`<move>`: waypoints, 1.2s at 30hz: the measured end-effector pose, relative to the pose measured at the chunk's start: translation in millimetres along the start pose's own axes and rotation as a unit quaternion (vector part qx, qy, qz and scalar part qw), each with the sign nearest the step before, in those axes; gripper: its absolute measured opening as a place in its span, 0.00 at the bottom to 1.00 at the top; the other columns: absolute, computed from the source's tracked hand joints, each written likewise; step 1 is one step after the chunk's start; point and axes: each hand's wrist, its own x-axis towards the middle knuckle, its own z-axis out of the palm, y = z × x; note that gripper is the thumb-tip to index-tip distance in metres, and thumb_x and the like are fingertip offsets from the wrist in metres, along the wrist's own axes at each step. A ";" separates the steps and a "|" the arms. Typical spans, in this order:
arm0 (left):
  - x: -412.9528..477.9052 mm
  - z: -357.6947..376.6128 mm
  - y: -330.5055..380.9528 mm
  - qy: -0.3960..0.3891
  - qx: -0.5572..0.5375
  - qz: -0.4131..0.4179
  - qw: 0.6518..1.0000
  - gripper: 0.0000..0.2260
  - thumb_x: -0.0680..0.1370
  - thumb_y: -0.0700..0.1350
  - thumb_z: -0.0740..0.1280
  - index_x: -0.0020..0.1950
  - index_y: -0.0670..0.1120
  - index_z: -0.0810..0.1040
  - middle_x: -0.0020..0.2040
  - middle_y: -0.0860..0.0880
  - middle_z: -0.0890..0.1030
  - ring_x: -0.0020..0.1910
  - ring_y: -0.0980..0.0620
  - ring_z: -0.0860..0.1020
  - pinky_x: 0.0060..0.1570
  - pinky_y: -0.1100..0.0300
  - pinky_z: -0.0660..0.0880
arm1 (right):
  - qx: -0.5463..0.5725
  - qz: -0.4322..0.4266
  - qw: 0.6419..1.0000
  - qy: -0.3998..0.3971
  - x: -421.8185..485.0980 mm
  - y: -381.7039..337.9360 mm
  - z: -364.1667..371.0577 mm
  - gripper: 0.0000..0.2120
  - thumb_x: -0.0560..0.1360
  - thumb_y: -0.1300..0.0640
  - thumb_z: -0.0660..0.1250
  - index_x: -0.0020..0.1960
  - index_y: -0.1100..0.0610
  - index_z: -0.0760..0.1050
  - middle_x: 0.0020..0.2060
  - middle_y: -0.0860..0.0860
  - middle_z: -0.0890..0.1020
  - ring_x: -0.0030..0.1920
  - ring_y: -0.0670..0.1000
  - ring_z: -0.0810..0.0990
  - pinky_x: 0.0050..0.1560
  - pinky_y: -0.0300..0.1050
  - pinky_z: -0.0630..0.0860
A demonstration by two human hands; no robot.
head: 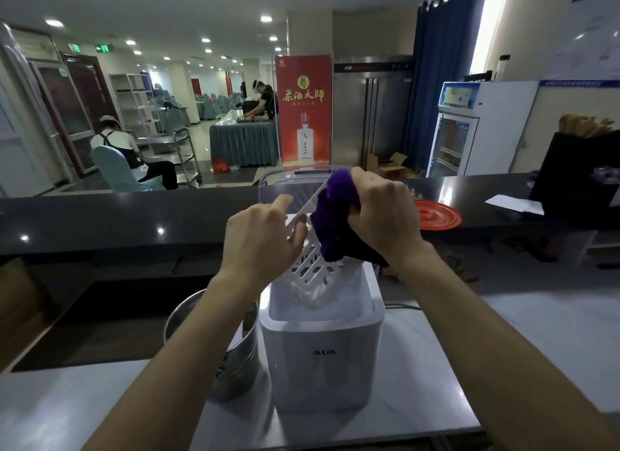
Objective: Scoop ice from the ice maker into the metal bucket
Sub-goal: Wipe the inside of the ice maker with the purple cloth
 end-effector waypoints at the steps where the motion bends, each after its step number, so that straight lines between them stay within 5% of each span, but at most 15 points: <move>1: 3.9 2.1 2.2 -0.009 0.018 0.014 1.000 0.14 0.86 0.55 0.63 0.59 0.48 0.82 0.38 0.51 0.84 0.34 0.45 0.81 0.35 0.58 0.65 | -0.003 -0.025 1.000 -0.009 2.0 -3.7 1.2 0.11 0.75 0.64 0.68 0.58 0.60 0.79 0.43 0.56 0.85 0.39 0.58 0.84 0.41 0.52 0.83; 5: 13.0 8.7 1.9 -0.034 0.057 0.041 0.997 0.15 0.89 0.49 0.58 0.46 0.46 0.77 0.31 0.52 0.70 0.26 0.47 0.67 0.29 0.59 0.53 | -0.015 -0.071 0.997 -0.002 8.6 -7.1 8.5 0.12 0.78 0.62 0.70 0.61 0.61 0.78 0.48 0.57 0.86 0.45 0.58 0.85 0.45 0.51 0.83; 13: 1.4 32.8 -5.4 -0.013 -0.025 -0.004 1.000 0.10 0.88 0.44 0.60 0.48 0.45 0.72 0.32 0.50 0.74 0.27 0.39 0.74 0.28 0.53 0.66 | 0.070 0.065 0.995 0.020 -18.0 7.5 25.3 0.18 0.80 0.49 0.74 0.65 0.58 0.76 0.52 0.54 0.86 0.45 0.54 0.85 0.45 0.52 0.85; 16: -2.6 36.6 -4.3 0.010 -0.036 -0.007 0.999 0.11 0.88 0.46 0.57 0.49 0.44 0.74 0.34 0.53 0.71 0.25 0.45 0.70 0.28 0.57 0.60 | 0.121 0.108 0.987 0.021 -28.5 9.1 27.8 0.21 0.81 0.47 0.73 0.67 0.58 0.74 0.53 0.54 0.85 0.47 0.54 0.85 0.45 0.49 0.83; 21: -6.1 43.2 -4.4 0.020 -0.057 -0.042 0.997 0.11 0.89 0.45 0.57 0.51 0.43 0.74 0.34 0.50 0.73 0.28 0.46 0.67 0.32 0.54 0.63 | 0.253 0.170 0.952 0.032 -39.9 13.7 29.4 0.24 0.81 0.52 0.73 0.71 0.59 0.71 0.57 0.51 0.83 0.51 0.45 0.82 0.50 0.37 0.80; 25: -3.4 47.3 -14.6 0.027 -0.117 -0.100 0.988 0.10 0.90 0.44 0.56 0.53 0.42 0.73 0.33 0.50 0.74 0.27 0.47 0.70 0.31 0.53 0.66 | 0.339 0.274 0.898 0.059 -54.1 13.5 33.5 0.19 0.83 0.48 0.70 0.67 0.57 0.73 0.51 0.47 0.84 0.47 0.43 0.84 0.47 0.43 0.84; 33: -11.5 60.3 -10.4 -0.003 -0.209 -0.146 0.967 0.09 0.90 0.49 0.57 0.53 0.47 0.69 0.34 0.47 0.80 0.29 0.43 0.78 0.30 0.41 0.76 | 0.249 0.247 0.936 0.032 -49.0 -1.9 48.6 0.26 0.77 0.48 0.78 0.69 0.56 0.73 0.51 0.44 0.81 0.49 0.45 0.82 0.48 0.37 0.81; 36: -15.9 58.9 -9.1 -0.018 -0.212 -0.164 0.963 0.06 0.89 0.48 0.58 0.55 0.47 0.68 0.33 0.46 0.79 0.30 0.41 0.78 0.32 0.39 0.76 | 0.195 0.226 0.954 0.033 -44.5 1.8 52.5 0.21 0.78 0.52 0.77 0.66 0.56 0.75 0.49 0.46 0.82 0.46 0.45 0.80 0.47 0.44 0.84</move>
